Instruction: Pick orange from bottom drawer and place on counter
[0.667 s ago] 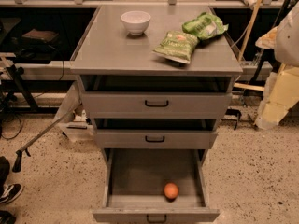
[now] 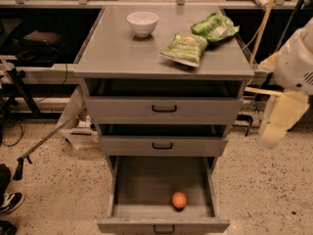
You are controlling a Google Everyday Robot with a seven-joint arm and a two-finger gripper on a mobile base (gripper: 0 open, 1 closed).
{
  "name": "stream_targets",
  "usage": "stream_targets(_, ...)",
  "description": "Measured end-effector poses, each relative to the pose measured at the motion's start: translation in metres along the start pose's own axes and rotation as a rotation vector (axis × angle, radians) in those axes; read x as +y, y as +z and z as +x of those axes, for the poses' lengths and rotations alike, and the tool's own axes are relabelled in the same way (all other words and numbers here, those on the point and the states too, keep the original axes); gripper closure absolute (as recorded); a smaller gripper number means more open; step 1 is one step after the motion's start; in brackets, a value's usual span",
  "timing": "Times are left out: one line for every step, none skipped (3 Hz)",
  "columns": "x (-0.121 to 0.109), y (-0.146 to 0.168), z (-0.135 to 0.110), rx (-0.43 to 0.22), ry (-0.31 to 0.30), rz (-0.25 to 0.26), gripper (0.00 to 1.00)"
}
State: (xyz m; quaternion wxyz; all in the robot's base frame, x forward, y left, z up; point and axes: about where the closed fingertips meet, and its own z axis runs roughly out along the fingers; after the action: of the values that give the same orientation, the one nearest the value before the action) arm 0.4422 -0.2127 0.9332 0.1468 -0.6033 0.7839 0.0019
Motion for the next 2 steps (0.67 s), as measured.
stream_targets(0.015, 0.125, 0.010, -0.052, 0.083, -0.170, 0.00)
stream_targets(0.041, 0.263, 0.009, -0.072, 0.170, -0.325, 0.00)
